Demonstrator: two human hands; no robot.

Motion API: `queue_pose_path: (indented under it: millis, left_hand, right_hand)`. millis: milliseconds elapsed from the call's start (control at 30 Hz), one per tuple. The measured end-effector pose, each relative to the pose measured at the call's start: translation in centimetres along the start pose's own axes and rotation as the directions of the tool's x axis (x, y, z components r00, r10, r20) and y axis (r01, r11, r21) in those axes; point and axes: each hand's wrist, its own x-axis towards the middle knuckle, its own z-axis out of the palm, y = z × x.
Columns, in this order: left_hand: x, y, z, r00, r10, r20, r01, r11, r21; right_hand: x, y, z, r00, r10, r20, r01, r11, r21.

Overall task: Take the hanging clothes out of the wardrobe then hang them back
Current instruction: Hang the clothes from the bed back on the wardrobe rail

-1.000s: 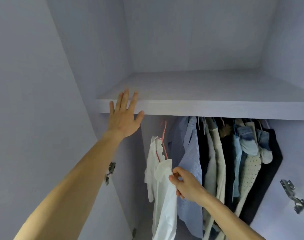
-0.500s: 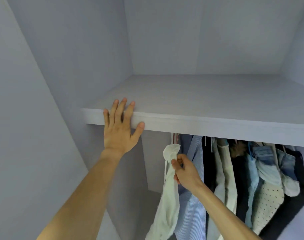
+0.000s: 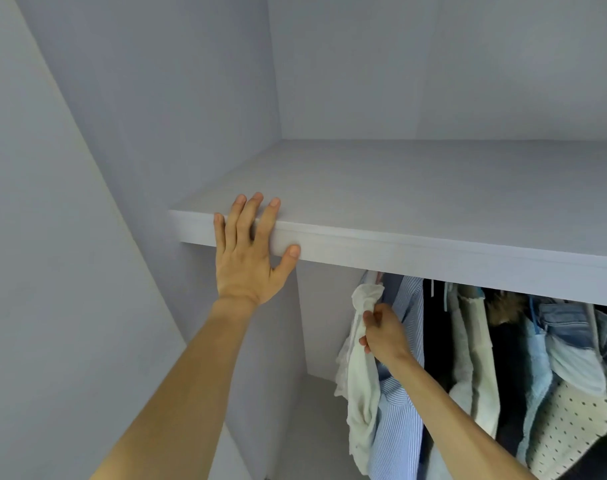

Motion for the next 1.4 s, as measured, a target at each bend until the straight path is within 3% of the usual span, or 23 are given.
queue_pose_path:
  millis: [233, 567, 667, 800, 933, 1067, 1200, 1400]
  left_hand:
    - [0.0, -0.1, 0.1, 1.000, 0.007, 0.000, -0.007, 1.000, 0.004]
    - [-0.1, 0.3, -1.1, 0.994, -0.032, 0.103, 0.030, 0.999, 0.024]
    - [-1.3, 1.2, -2.7, 0.981, -0.104, 0.166, 0.111, 0.993, -0.033]
    - [-9.1, 1.3, -5.5, 0.910, -0.251, 0.330, 0.298, 0.949, -0.099]
    - [-22.9, 1.2, -10.8, 0.742, -0.384, 0.550, 0.485, 0.873, -0.046]
    - [-36.0, 2.1, -19.9, 0.461, -0.606, 0.648, 0.623, 0.742, 0.250]
    - [-47.0, 3.7, -31.1, 0.190, -0.802, 0.566, 0.719, 0.506, 0.476]
    - [-61.4, 9.9, -48.0, -0.184, -0.955, 0.231, 0.769, 0.007, 0.640]
  right_hand:
    - [-0.7, -0.1, -0.2, 0.997, 0.001, -0.081, -0.006, 0.998, -0.061]
    - [-3.4, 1.6, -1.2, 0.996, -0.091, 0.006, 0.091, 0.995, -0.041]
    - [-6.3, 1.7, -1.6, 0.987, -0.162, 0.000, 0.159, 0.969, -0.191]
    - [-10.2, 1.2, -1.1, 0.969, -0.218, 0.112, 0.242, 0.921, -0.305]
    - [-14.4, 1.1, 1.9, 0.896, -0.293, 0.333, 0.410, 0.834, -0.370]
    - [-21.1, 1.7, 7.1, 0.716, -0.312, 0.625, 0.630, 0.675, -0.384]
    - [-30.7, 2.7, 12.6, 0.462, -0.318, 0.828, 0.789, 0.574, -0.220]
    - [-46.7, 5.4, 19.2, 0.022, -0.292, 0.956, 0.916, 0.389, 0.098]
